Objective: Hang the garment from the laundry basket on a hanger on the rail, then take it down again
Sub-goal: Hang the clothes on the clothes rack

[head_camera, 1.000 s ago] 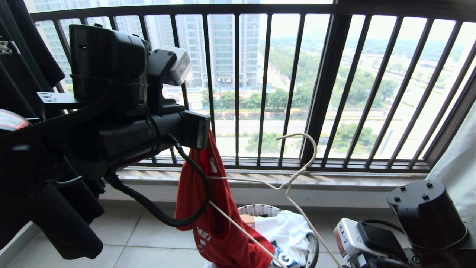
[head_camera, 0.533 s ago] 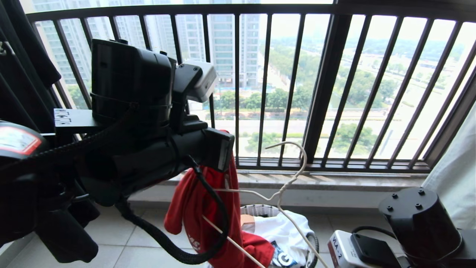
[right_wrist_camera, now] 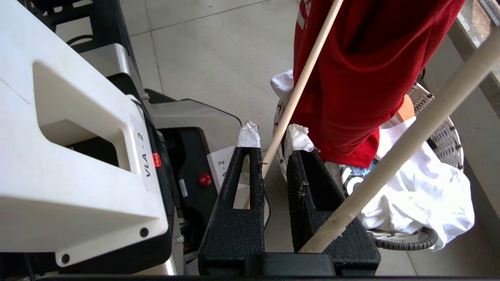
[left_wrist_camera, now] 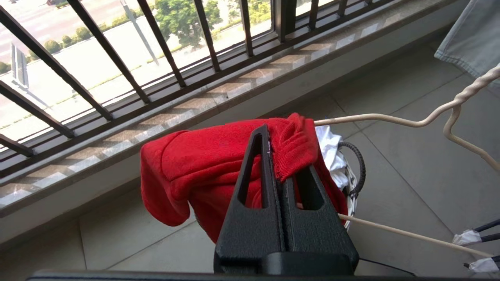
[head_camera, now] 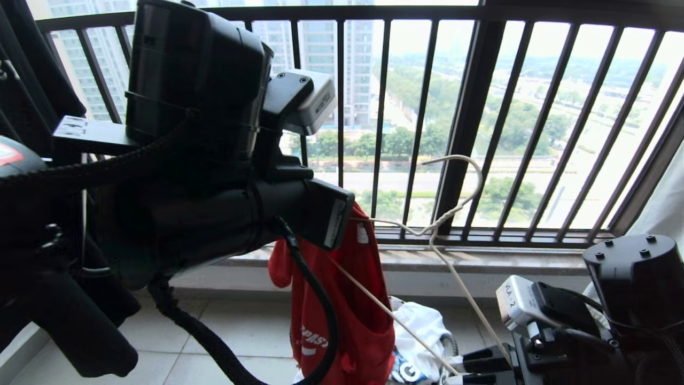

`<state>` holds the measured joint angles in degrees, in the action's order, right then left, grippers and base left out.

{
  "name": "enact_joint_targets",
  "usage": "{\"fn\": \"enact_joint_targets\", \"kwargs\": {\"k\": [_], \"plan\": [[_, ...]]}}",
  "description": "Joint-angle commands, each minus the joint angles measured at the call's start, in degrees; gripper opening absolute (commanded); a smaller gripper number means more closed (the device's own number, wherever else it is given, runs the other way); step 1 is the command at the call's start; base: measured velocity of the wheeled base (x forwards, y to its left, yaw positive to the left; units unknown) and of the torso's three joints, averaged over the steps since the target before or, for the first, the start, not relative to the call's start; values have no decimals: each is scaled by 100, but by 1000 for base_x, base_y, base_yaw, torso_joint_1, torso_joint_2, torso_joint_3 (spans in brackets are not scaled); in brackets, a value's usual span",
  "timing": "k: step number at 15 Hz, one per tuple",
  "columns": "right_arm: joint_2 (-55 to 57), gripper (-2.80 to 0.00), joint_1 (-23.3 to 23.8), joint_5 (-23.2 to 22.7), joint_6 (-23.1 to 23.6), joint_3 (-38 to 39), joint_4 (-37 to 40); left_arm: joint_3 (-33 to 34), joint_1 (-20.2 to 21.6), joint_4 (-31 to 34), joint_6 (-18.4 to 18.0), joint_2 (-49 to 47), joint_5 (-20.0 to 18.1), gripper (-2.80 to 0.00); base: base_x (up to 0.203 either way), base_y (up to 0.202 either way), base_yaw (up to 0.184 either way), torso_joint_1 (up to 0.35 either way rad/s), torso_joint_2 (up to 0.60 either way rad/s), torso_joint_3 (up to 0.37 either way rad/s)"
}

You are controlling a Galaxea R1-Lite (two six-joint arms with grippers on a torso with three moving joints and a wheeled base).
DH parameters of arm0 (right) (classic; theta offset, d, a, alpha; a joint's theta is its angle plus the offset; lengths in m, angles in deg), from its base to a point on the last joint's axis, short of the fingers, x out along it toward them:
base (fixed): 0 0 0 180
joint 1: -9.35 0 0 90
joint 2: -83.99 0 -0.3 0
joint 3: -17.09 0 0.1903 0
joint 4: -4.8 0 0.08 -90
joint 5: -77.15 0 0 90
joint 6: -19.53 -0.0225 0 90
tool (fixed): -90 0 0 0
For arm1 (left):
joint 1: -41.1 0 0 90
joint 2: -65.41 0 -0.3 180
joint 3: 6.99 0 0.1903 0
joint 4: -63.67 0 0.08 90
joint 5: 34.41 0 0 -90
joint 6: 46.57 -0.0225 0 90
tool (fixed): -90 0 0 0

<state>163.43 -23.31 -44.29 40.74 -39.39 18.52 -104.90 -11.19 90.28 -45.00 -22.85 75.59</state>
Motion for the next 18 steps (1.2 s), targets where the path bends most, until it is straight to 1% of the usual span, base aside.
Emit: {"fn": "enact_joint_targets", "kwargs": {"k": [1,3,6,8,10,11,12,13,14,16,18], "plan": [[-60,-280,5,-47,14,-56,-11,-436,-116,125,-42,-171,12,-280,0,0,0,0,0,0],[-42,-280,5,-72,-12,-99,-11,-663,-159,140,-132,-366,4,-280,0,0,0,0,0,0],[-16,-280,13,-116,-55,-142,-11,-809,-418,136,-148,-483,-158,-280,0,0,0,0,0,0],[-77,-280,14,-145,-241,-144,-27,-844,-531,133,-150,-393,-656,-280,0,0,0,0,0,0],[-135,-280,14,-405,-282,-149,-29,-951,-538,139,-149,-290,-1347,-280,0,0,0,0,0,0],[-173,-280,14,-538,-294,-143,-29,-1000,-545,140,-156,-279,-1559,-280,0,0,0,0,0,0],[-188,-280,14,-637,-396,-143,-32,-1019,-559,137,-209,-311,-1574,-280,0,0,0,0,0,0],[-199,-280,14,-736,-595,-163,-67,-1054,-588,157,-278,-306,-1579,-280,0,0,0,0,0,0],[-183,-280,14,-742,-763,-223,-196,-1071,-649,298,-296,-262,-1578,-280,0,0,0,0,0,0],[-145,-280,14,-732,-1267,-262,-566,-1264,-768,816,-271,-72,-1586,-280,0,0,0,0,0,0],[-77,-280,74,-694,-1381,-257,-776,-1282,-854,873,-275,144,-1579,-280,0,0,0,0,0,0]]}}
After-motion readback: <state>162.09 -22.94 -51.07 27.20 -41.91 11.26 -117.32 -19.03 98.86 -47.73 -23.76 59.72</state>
